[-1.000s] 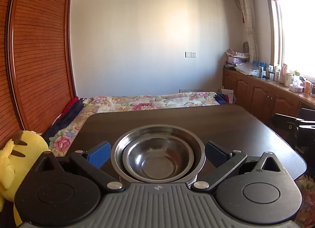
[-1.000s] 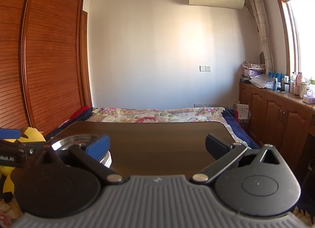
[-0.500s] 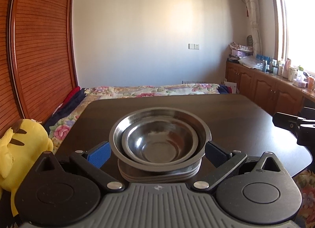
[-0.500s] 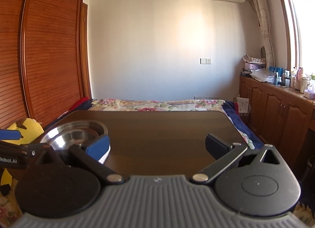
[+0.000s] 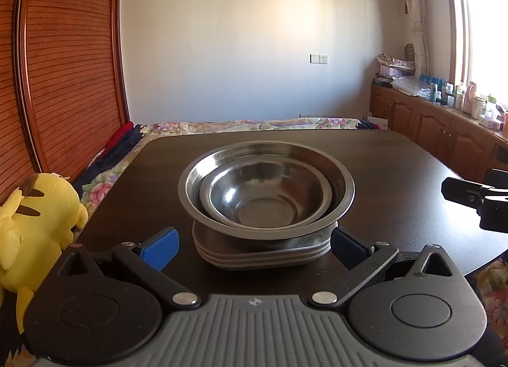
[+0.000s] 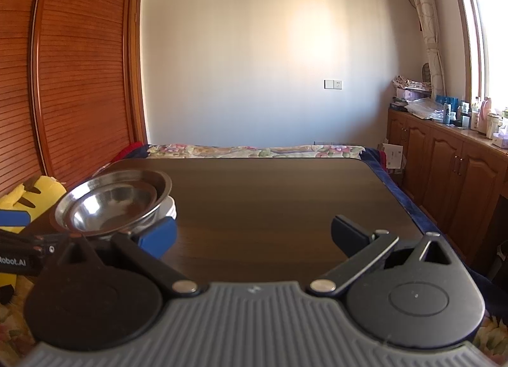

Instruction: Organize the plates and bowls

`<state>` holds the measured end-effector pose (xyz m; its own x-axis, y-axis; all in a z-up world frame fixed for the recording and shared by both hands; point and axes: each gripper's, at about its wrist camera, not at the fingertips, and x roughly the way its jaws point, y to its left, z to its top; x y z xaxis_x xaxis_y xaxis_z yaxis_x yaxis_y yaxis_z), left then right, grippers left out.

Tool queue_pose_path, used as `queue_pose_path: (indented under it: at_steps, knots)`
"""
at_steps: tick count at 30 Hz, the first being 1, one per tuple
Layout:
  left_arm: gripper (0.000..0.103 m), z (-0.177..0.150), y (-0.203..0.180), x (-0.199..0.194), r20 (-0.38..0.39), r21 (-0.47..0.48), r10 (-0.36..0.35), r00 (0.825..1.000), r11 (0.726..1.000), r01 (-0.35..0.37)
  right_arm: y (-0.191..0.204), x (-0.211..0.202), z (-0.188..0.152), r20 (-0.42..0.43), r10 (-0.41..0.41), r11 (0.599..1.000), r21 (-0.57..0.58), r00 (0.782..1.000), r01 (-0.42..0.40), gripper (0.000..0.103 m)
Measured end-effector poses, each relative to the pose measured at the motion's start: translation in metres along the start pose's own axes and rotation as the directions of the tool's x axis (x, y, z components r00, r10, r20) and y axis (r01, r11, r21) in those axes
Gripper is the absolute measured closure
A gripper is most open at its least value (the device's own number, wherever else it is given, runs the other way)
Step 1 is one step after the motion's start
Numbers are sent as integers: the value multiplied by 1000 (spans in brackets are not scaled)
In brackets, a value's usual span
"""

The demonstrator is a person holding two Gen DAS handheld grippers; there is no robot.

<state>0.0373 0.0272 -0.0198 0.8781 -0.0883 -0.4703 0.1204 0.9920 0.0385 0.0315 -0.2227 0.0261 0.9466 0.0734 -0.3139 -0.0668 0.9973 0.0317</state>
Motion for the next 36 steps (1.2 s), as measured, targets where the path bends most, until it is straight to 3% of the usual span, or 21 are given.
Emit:
queue_pose_path:
  at_steps: [36]
  knots:
    - [0, 2, -1, -1, 3, 1, 3, 1000, 1000, -3, -9, 0, 0, -2, -5, 1000, 10, 1000, 5, 0]
